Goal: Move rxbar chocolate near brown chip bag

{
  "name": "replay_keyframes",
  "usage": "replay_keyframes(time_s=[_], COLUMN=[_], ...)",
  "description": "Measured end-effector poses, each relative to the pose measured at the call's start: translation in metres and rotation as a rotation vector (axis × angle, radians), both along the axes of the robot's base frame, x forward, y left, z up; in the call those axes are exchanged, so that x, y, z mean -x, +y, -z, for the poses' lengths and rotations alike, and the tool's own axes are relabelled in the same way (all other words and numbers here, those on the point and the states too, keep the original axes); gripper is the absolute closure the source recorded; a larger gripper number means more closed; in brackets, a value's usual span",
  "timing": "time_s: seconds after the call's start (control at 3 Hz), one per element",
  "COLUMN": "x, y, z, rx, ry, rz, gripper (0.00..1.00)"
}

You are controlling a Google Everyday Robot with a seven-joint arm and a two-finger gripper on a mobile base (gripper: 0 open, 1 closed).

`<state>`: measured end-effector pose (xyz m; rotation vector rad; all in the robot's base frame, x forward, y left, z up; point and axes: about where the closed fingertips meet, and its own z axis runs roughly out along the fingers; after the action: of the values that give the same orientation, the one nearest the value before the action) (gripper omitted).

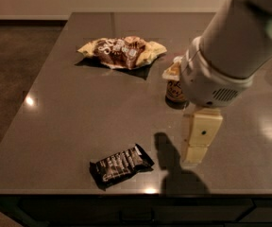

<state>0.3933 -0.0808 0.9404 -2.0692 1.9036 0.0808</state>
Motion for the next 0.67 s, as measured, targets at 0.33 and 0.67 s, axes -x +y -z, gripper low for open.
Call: replay_keyframes(time_s=[0.33,0.67], x=[0.01,0.012], y=[0.043,0.069], z=[0.028,0.057], rx=[0.04,0.088], ry=[0.029,0.055], rz=[-0.094,-0.152], gripper=[0.0,0.0])
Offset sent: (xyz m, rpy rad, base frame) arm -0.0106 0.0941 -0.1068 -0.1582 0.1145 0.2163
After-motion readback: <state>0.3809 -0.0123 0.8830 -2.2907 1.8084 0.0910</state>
